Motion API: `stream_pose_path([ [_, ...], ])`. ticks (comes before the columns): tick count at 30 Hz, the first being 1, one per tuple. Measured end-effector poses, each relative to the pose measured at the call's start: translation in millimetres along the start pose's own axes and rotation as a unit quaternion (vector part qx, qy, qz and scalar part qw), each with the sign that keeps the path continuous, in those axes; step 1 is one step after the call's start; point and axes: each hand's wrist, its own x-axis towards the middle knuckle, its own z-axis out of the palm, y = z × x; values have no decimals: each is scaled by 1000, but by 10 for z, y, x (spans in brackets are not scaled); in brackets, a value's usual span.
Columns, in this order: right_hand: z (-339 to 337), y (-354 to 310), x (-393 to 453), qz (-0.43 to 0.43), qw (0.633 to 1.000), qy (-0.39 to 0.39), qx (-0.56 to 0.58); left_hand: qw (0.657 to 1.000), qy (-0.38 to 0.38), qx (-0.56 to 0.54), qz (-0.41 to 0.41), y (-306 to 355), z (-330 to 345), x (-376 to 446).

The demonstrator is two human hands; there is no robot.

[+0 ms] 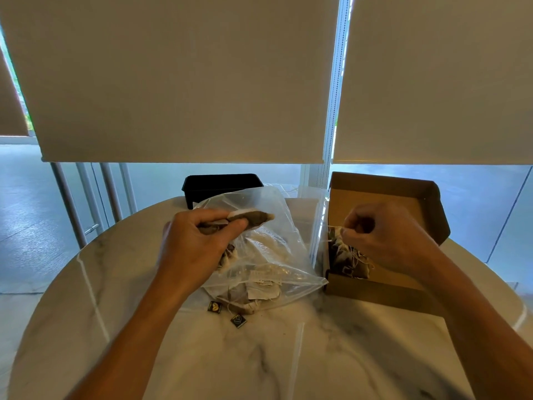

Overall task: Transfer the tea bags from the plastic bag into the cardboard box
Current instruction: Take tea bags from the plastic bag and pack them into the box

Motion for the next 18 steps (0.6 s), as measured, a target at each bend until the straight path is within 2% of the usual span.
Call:
stream_pose_path([
  [2,9,-19,-1,6,995,8,102,999,0,26,23,23,7,-23],
  [4,5,-63,-14,18,964,-12,266,1000,-3,21,17,12,4,-20],
  [7,-8,-105,-35,18,920,-54,388,1000,-5,-17,-16,-19,2,-8],
  [11,0,-111,-29,24,912,-41,408,999,-12,-33,-29,-42,22,-8],
  [14,18,-86,-14,40,929,-16,369,1000,-5,3,-19,-46,16,-11],
  [18,15,-91,-6,49,925,-20,376,999,17,48,-8,-32,12,-21],
])
